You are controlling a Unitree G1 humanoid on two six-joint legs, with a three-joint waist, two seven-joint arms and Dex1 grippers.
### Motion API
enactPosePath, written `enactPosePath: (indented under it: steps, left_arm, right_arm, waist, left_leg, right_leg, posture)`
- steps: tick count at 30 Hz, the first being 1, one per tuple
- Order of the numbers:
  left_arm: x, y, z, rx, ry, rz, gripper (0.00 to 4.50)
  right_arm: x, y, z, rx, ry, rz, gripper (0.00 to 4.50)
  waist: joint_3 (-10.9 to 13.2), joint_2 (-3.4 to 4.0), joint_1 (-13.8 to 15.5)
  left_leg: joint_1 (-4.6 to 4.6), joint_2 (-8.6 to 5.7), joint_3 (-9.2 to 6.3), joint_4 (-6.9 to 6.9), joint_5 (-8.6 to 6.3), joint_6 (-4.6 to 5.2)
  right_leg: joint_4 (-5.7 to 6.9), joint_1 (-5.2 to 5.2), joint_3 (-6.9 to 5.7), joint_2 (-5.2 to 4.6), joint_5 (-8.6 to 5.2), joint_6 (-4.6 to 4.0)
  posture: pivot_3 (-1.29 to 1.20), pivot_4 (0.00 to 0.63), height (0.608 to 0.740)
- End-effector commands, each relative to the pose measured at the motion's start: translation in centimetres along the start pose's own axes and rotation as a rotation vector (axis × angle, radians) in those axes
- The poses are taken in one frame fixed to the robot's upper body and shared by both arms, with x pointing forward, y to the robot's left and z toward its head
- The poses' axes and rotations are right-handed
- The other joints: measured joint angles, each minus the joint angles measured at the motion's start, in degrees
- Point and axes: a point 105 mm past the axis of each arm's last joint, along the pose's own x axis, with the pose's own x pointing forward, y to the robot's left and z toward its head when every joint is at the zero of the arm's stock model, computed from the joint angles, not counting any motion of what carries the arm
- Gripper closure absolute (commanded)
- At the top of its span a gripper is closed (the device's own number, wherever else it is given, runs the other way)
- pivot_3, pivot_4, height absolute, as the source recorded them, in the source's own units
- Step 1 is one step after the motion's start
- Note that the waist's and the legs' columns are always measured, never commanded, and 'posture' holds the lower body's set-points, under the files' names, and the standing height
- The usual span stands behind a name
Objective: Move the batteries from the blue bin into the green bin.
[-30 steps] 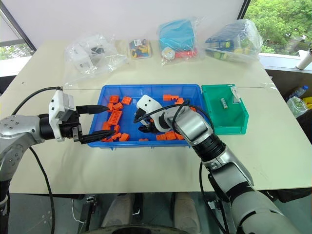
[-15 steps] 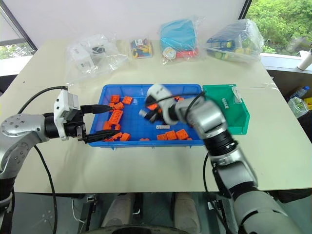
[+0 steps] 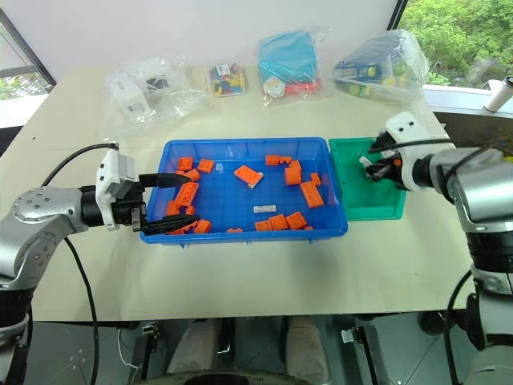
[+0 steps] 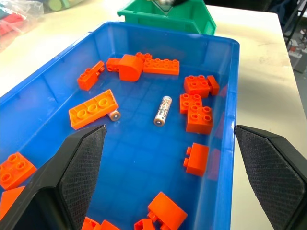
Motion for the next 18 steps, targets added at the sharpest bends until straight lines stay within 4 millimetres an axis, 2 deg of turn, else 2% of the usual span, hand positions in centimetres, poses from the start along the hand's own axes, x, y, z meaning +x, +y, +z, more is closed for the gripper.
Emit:
enactPosePath:
  steps: [1, 4, 6, 8, 10, 11, 13, 18]
  left_arm:
    - [0.2, 0.1, 1.0, 0.051, -0.021, -0.011, 0.0]
    - [0.3, 0.1, 1.1, 0.056, -0.023, -0.014, 0.0]
    - [0.3, 0.2, 1.1, 0.059, -0.025, -0.011, 0.0]
    - [0.2, 0.3, 1.2, 0.062, -0.027, -0.005, 0.0]
    - [0.3, 0.3, 1.3, 0.065, -0.029, 0.0, 0.0]
    - [0.3, 0.2, 1.3, 0.066, -0.03, 0.001, 0.0]
    - [0.2, 0.1, 1.4, 0.065, -0.031, 0.006, 0.0]
    - [-0.1, 0.0, 1.4, 0.058, -0.026, 0.024, 0.0]
  right_arm:
    - [-0.9, -1.1, 1.6, -0.057, -0.075, -0.061, 2.06]
    - [-0.8, -1.3, 2.7, -0.109, -0.101, -0.07, 0.6]
    - [-0.7, -0.7, 4.6, -0.13, -0.16, -0.047, 0.6]
    - [-0.4, 1.2, 7.4, -0.138, -0.245, 0.016, 0.6]
    - [0.4, 4.4, 9.9, -0.153, -0.311, 0.109, 0.6]
    - [1.6, 6.9, 10.8, -0.154, -0.333, 0.172, 0.6]
    - [3.2, 10.6, 11.8, -0.165, -0.348, 0.246, 0.6]
    - [6.4, 16.6, 12.5, -0.168, -0.332, 0.346, 0.6]
  waist:
    - [0.01, 0.01, 0.16]
    - [0.01, 0.0, 0.27]
    - [0.03, 0.02, 0.24]
    - [0.06, 0.05, -0.07]
    - [0.07, 0.06, -0.35]
    - [0.06, 0.06, -0.41]
    - [0.05, 0.04, -0.36]
    - [0.09, 0.09, 0.66]
  left_leg:
    - [-0.01, 0.0, 0.0, 0.01, 0.0, 0.0]
    - [-0.03, -0.01, -0.01, 0.04, 0.0, 0.0]
    - [-0.03, -0.01, -0.01, 0.05, 0.0, 0.0]
    - [-0.03, -0.01, -0.01, 0.05, 0.0, 0.0]
    - [-0.01, 0.03, -0.04, 0.01, 0.0, 0.0]
    - [0.01, 0.05, -0.05, -0.01, 0.0, 0.0]
    - [0.02, 0.1, -0.06, -0.06, 0.0, 0.0]
    - [-0.2, 0.04, -0.13, 0.01, 0.02, -0.01]
  right_leg:
    - [0.0, 0.0, 0.0, 0.0, 0.0, 0.0]
    - [-0.01, 0.0, 0.0, 0.0, -0.01, -0.01]
    - [-0.01, 0.01, 0.01, -0.01, -0.01, -0.02]
    - [-0.01, 0.0, 0.01, 0.0, -0.01, -0.02]
    - [0.02, -0.04, 0.03, 0.04, 0.01, 0.0]
    - [0.05, -0.04, 0.03, 0.07, 0.03, 0.04]
    - [0.09, -0.04, 0.02, 0.16, 0.09, 0.15]
    - [0.14, -0.1, -0.05, 0.1, 0.1, 0.15]
  posture:
    - [0.0, 0.15, 0.736]
    - [0.0, 0.15, 0.736]
    - [0.0, 0.15, 0.736]
    - [0.0, 0.15, 0.736]
    - [0.0, 0.15, 0.736]
    - [0.0, 0.15, 0.736]
    - [0.0, 0.15, 0.736]
    - [0.0, 0.15, 0.736]
